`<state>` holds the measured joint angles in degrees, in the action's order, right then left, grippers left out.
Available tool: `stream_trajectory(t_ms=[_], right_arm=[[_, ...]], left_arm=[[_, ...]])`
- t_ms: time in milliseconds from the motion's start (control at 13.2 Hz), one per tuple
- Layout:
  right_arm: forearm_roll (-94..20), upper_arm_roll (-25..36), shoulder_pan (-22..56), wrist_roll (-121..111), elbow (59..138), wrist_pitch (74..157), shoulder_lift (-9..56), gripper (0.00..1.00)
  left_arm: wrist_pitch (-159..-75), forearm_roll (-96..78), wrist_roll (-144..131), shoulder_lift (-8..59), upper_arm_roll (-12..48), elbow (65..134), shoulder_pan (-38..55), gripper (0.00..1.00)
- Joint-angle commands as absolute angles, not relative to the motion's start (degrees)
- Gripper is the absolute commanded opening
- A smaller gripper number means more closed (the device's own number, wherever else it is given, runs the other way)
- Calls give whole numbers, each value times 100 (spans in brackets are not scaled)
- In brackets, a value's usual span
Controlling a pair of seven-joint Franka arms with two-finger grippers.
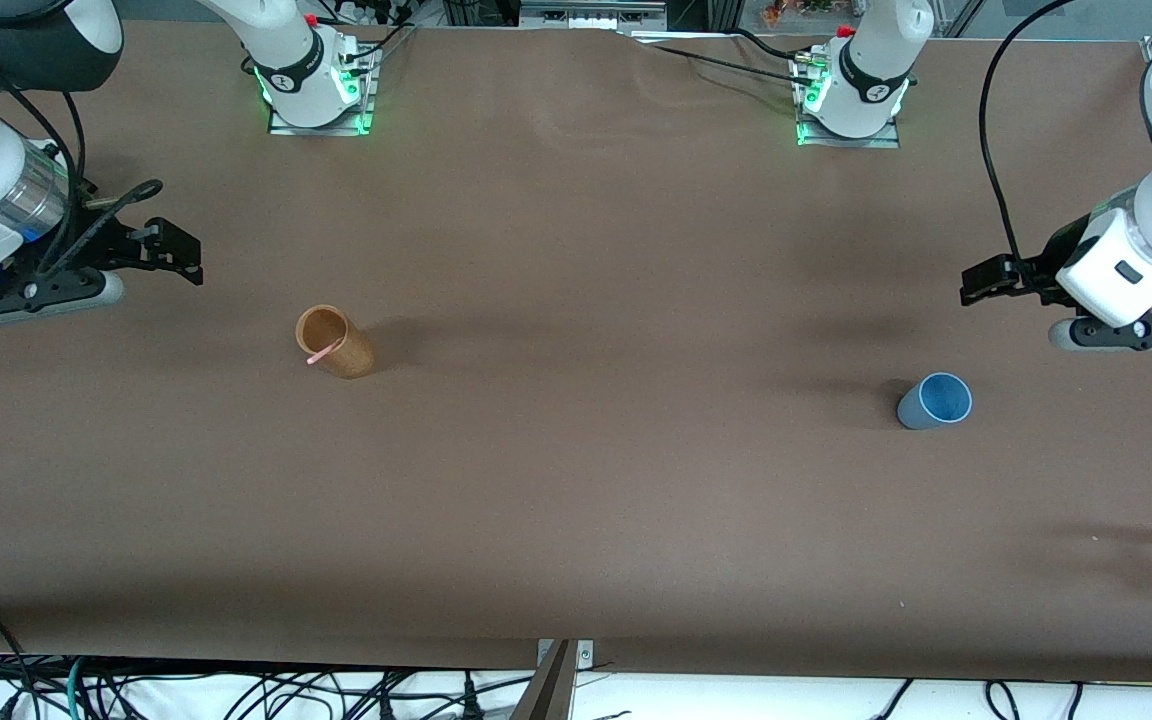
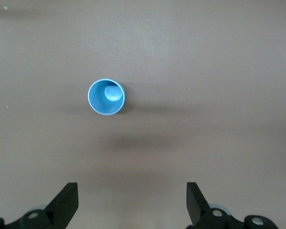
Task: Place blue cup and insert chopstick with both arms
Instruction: 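Reach the right gripper to the chopstick while the left gripper reaches the blue cup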
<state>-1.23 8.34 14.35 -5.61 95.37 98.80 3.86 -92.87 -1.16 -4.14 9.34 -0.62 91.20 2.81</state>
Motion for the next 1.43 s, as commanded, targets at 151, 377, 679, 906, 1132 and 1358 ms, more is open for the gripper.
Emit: stream_trajectory(t_ms=[151, 377, 679, 906, 1132, 1358], right_arm=[[-149, 642, 1450, -501, 10036, 10554, 395, 100], [-149, 458, 1450, -422, 10440, 11326, 597, 100], [-149, 282, 1494, -422, 10512, 12197, 1203, 100], [-149, 281, 1529, -422, 10573, 12742, 1608, 100], [-149, 272, 1547, -422, 10941, 13235, 1687, 100], [-149, 264, 1625, -361, 11136, 13430, 1696, 99]], left_arm=[[-10508, 246, -325, 1204, -26, 9920, 229, 100], [-11396, 264, -325, 1230, -26, 10580, 211, 100], [-12355, 264, -159, 1485, -26, 11099, 97, 100], [-12884, 264, -18, 1748, -26, 11285, 18, 100], [-13165, 264, -18, 2056, -26, 11285, 18, 100], [-13315, 264, -18, 2258, -26, 11285, 44, 100]])
